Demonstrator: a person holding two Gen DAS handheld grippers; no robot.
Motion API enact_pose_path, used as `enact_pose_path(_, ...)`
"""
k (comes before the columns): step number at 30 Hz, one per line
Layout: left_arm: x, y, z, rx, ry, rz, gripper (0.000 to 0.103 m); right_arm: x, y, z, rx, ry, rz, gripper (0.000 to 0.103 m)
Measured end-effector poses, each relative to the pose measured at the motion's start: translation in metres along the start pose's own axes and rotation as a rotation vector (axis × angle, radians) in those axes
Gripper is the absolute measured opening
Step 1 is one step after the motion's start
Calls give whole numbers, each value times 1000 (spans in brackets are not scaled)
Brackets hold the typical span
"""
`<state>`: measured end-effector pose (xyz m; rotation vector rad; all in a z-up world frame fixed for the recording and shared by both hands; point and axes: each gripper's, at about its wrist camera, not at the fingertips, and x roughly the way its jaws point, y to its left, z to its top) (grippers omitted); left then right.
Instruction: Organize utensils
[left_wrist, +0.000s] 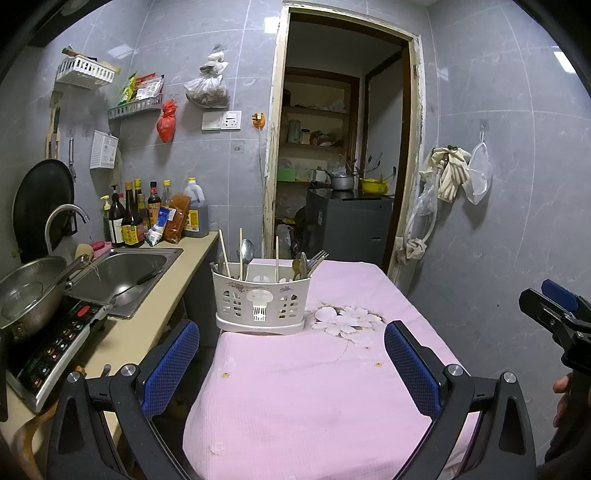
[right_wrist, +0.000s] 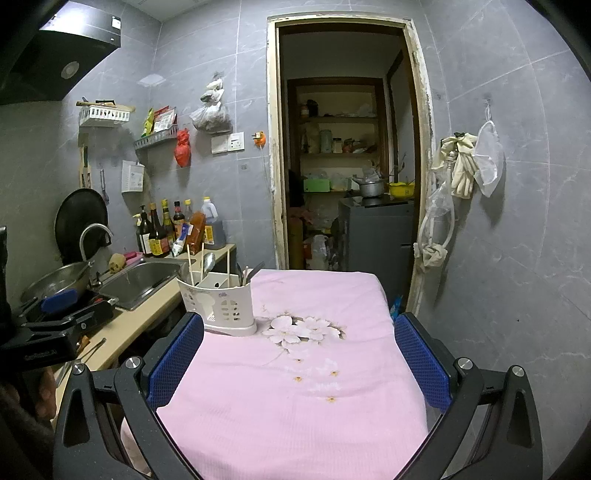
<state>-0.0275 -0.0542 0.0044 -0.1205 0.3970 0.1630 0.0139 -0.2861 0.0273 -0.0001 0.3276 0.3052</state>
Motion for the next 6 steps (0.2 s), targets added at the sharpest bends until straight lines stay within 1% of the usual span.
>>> enact_pose_path(6,1,-1,0,6,9,-1,101,2,-3,-1,2,7,1,102)
